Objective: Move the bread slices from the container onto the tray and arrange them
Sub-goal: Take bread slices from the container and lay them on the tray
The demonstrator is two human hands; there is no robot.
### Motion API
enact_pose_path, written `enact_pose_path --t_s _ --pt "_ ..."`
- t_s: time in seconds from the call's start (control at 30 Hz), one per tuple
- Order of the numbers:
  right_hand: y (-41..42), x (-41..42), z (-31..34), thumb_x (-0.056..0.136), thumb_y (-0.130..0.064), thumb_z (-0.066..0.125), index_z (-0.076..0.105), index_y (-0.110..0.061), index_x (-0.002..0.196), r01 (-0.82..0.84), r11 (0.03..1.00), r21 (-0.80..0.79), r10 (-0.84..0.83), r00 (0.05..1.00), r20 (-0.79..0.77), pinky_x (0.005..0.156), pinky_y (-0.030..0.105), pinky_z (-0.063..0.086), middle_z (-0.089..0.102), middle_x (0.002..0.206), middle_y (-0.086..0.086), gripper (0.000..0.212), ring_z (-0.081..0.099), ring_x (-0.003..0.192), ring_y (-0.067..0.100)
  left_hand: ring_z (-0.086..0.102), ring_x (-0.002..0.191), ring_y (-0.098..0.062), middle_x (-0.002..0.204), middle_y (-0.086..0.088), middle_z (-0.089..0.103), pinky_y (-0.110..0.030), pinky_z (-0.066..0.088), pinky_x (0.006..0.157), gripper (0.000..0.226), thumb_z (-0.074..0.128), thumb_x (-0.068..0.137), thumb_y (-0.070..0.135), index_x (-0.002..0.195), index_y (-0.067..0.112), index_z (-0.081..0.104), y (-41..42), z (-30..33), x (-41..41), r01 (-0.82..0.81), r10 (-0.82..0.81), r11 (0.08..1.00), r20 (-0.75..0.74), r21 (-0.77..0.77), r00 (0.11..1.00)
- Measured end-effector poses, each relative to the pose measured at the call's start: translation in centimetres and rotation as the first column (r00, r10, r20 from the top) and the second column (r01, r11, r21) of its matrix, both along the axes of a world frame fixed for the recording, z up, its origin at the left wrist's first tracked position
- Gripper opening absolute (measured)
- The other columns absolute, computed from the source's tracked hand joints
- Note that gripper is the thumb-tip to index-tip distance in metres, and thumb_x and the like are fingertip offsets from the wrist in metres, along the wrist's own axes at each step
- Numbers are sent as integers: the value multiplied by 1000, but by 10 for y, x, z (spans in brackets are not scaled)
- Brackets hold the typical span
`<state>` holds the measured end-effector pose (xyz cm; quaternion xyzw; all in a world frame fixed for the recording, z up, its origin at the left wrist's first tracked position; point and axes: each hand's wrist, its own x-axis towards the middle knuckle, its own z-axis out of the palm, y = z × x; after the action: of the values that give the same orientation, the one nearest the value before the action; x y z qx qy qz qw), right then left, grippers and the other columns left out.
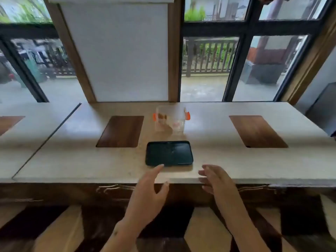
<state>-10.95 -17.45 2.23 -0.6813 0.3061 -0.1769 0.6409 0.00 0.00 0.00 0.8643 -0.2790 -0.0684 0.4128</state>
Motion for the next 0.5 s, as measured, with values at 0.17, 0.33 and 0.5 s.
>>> enact_pose_path --t_s 0.17,0.33,0.5 --pt "-6 -43 -51 101 -34 55 65 -31 106 -11 999 34 16 987 -163 80 23 55 73 101 -9 12 70 90 1 45 119 4 131 23 48 -24 40 101 55 59 91 40 141 39 37 9 -44 -22 6 0 997 -72 81 997" --pt "-5 -40 -73 101 -30 55 66 -28 108 -106 993 44 114 954 -276 84 25 55 72 103 -8 13 68 92 1 46 119 2 131 20 51 -28 42 102 51 59 92 39 140 38 40 8 -65 -26 14 6 993 -163 120 987" --pt "-16 -3 -87 99 -29 60 65 -28 109 -200 976 84 217 896 -387 84 24 54 70 105 -9 12 67 97 6 44 122 3 135 20 49 -25 38 105 53 60 91 39 140 37 39 4 -71 1 -9 43 984 -188 178 981"
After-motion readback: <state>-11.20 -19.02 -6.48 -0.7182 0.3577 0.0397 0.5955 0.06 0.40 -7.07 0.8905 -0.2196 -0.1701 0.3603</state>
